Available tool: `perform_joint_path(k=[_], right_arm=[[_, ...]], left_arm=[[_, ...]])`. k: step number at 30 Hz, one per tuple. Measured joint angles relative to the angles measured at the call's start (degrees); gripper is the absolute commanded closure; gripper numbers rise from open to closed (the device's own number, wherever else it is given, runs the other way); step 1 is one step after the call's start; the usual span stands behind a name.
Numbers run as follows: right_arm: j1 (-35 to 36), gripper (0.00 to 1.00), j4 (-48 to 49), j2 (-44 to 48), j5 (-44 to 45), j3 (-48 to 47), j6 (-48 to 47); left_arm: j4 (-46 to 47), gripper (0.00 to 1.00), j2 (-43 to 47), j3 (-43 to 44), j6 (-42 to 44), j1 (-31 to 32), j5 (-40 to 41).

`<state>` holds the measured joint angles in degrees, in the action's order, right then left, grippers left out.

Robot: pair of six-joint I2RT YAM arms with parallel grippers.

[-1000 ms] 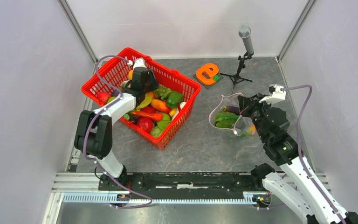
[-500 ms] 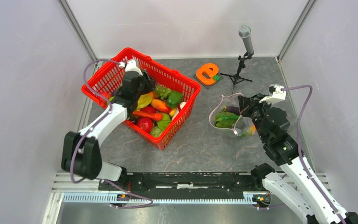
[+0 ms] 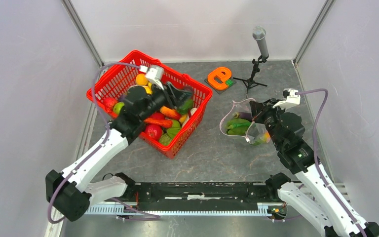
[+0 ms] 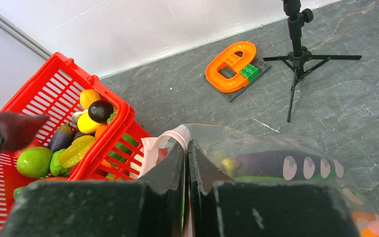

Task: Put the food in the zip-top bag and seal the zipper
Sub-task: Pick up the fake fruit from the bin, then place the fake fruit in the zipper food storage bag.

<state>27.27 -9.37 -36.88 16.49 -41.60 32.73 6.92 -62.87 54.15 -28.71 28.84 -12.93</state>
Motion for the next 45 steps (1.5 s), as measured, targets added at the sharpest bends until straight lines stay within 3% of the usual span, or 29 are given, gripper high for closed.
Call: perform_joint_path(k=[7,14,28,38,45], right_arm=[[0.0,0.90,0.9,0.0,-1.0,0.4,0.7],[0.0,0.90,1.2,-0.4,-2.2,0.5,0.9],[0.0,0.90,1.2,-0.5,-3.7,0.5,1.1],[0.0,0.90,1.2,-0.3,-4.0,0.5,1.0],[0.0,0.88,1.1,0.0,-3.7,0.5,1.0]], left_arm=[[2.4,0.73,-3.9,1.7,3.0,17.8,-2.7],[3.9,0.71,-10.1,5.9,6.6,25.3,-2.7],[0.1,0.62,-23.5,14.7,11.9,31.4,2.3],[-3.9,0.31,-28.5,19.6,13.9,32.4,6.0],[-5.4,0.19,-30.8,22.6,14.2,32.6,7.3]])
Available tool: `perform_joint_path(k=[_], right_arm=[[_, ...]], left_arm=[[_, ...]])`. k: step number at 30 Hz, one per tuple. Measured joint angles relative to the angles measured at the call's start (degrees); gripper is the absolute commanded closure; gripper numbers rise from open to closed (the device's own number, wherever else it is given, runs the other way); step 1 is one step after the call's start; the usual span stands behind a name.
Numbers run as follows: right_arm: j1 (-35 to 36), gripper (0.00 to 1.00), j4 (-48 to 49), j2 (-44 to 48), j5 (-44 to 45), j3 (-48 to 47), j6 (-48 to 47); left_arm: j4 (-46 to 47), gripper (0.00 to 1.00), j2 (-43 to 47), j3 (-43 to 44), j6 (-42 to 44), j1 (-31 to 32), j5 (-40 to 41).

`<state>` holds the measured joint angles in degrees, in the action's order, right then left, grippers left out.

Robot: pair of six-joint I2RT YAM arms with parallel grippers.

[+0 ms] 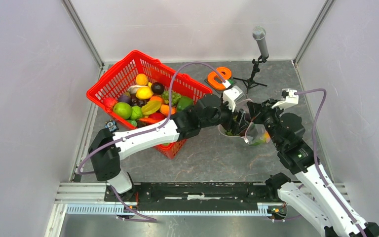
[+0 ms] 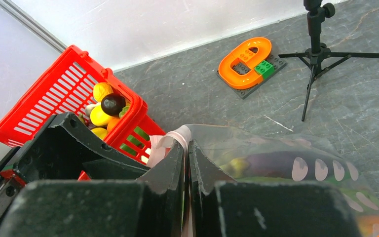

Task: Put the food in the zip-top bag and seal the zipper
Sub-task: Place the fake fruit in the zipper food storage bag, then pick up the fake fruit from the bin.

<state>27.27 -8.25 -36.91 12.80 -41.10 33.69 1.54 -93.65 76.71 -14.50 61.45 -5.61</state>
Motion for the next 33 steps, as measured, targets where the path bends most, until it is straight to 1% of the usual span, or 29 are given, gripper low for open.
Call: perform_joint_path(k=[5,7,10,13,15,18,22,26,30,33], right_arm=[[0.0,0.88,-0.2,1.4,1.4,0.2,-0.1],[0.0,0.88,-0.2,1.8,1.9,0.2,-0.1],[0.0,0.88,-0.2,1.8,2.4,0.3,-0.1],[0.0,0.88,0.0,1.8,2.5,0.3,-0.1],[0.0,0.88,0.0,1.7,2.5,0.4,-0.1],[0.0,0.88,0.1,1.7,2.5,0.4,-0.1],[0.0,0.88,0.1,1.7,2.5,0.4,-0.1],[0.0,0.87,0.1,1.6,2.4,0.4,-0.1],[0.0,0.87,0.1,1.5,2.4,0.4,-0.1],[0.0,0.87,0.1,1.5,2.4,0.5,-0.1]], left_arm=[[-1.3,0.12,1.2,0.3,0.7,0.0,-0.1],[-1.5,0.09,3.4,-0.7,1.1,0.0,-0.5],[-1.4,0.05,9.1,-3.4,2.3,0.0,-0.2],[-1.3,0.01,15.2,-5.6,3.9,-0.1,2.9],[-1.2,0.00,18.7,-7.0,4.9,-0.6,5.7],[-1.4,0.00,23.0,-9.4,5.5,-3.0,9.7],[-3.3,0.00,26.2,-12.2,5.2,-10.2,14.2],[-7.5,0.00,28.3,-15.3,2.4,-19.9,16.7],[-13.2,0.00,28.6,-15.7,-0.7,-28.2,19.8],[-16.6,0.00,28.5,-15.8,-1.8,-32.9,21.1]])
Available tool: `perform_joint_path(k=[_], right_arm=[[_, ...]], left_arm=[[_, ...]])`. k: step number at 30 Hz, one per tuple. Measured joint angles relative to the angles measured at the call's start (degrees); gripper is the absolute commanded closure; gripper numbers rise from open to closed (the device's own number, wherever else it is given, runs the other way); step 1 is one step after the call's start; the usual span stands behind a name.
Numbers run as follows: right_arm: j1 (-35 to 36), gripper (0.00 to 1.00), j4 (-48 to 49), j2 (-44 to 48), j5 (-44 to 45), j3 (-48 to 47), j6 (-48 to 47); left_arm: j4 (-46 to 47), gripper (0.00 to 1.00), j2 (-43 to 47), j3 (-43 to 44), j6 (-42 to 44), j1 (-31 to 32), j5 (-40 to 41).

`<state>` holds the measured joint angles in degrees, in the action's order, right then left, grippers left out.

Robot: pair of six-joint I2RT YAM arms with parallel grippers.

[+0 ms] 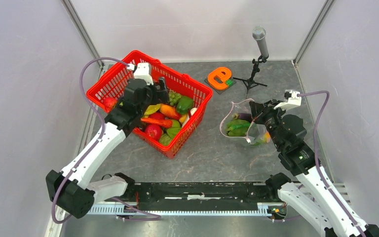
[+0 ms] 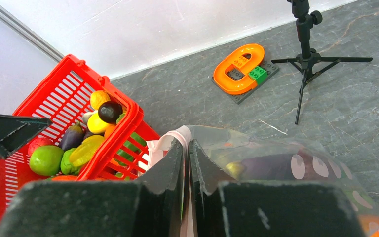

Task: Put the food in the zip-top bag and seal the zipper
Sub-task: Pick up the fake fruit from the bin.

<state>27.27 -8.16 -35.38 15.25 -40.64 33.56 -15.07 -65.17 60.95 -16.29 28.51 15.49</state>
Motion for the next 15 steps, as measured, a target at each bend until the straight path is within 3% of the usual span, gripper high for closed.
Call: perform_joint_path(k=[6,15], right_arm=[[0.0,0.87,0.5,-0.5,-0.1,0.0,0.0],[0.0,0.87,0.7,-0.7,-0.4,0.0,-0.4]], left_arm=[[-2.8,0.00,-6.0,1.7,-0.7,-8.2,-2.3],[4.9,0.00,-21.0,2.1,0.9,-16.5,-13.2]])
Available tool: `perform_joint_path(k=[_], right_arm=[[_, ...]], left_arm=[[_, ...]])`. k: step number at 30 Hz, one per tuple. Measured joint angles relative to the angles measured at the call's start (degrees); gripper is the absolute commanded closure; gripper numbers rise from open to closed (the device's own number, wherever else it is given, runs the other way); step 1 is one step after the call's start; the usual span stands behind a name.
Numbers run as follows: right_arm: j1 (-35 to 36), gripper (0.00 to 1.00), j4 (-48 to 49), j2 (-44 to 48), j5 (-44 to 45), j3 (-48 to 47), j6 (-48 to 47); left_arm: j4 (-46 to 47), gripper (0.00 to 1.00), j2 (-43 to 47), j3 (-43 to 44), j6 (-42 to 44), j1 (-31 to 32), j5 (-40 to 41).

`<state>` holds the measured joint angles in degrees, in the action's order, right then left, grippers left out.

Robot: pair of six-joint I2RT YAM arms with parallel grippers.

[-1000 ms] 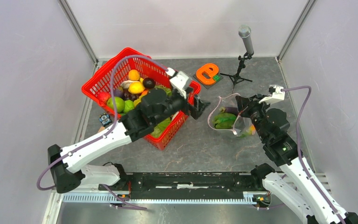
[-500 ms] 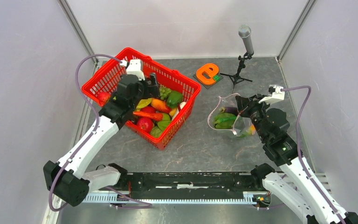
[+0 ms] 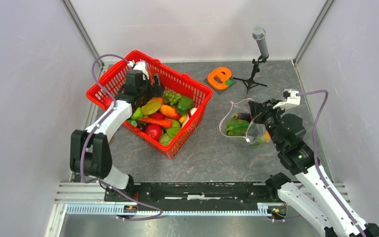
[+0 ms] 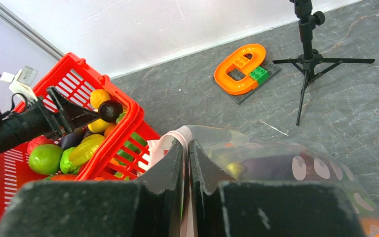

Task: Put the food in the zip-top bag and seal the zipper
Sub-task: Pick up the fake fruit from the bin.

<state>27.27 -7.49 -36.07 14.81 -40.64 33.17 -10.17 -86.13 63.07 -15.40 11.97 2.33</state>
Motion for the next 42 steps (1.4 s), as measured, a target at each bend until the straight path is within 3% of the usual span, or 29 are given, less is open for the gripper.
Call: perform_joint_path(k=[7,18,27,34,42], right_arm=[[0.0,0.87,-0.1,0.2,0.0,0.0,0.0],[0.0,0.86,-0.3,0.8,0.0,0.0,-0.2],[0.0,0.86,-0.3,1.0,0.1,0.0,-0.2],[0.0,0.86,-0.3,1.1,0.0,0.0,-0.2],[0.0,0.86,-0.3,1.1,0.0,0.0,-0.2]], left_arm=[[7.5,0.08,-5.6,1.9,2.8,-1.6,-6.7],[8.0,0.21,-11.2,4.0,6.6,-1.6,-6.9],[4.6,0.53,-12.7,6.4,8.0,-1.6,-5.4],[3.4,0.57,-11.8,6.2,7.1,-1.6,-5.7],[3.0,0.58,-1.7,4.3,3.9,-1.6,-8.6]])
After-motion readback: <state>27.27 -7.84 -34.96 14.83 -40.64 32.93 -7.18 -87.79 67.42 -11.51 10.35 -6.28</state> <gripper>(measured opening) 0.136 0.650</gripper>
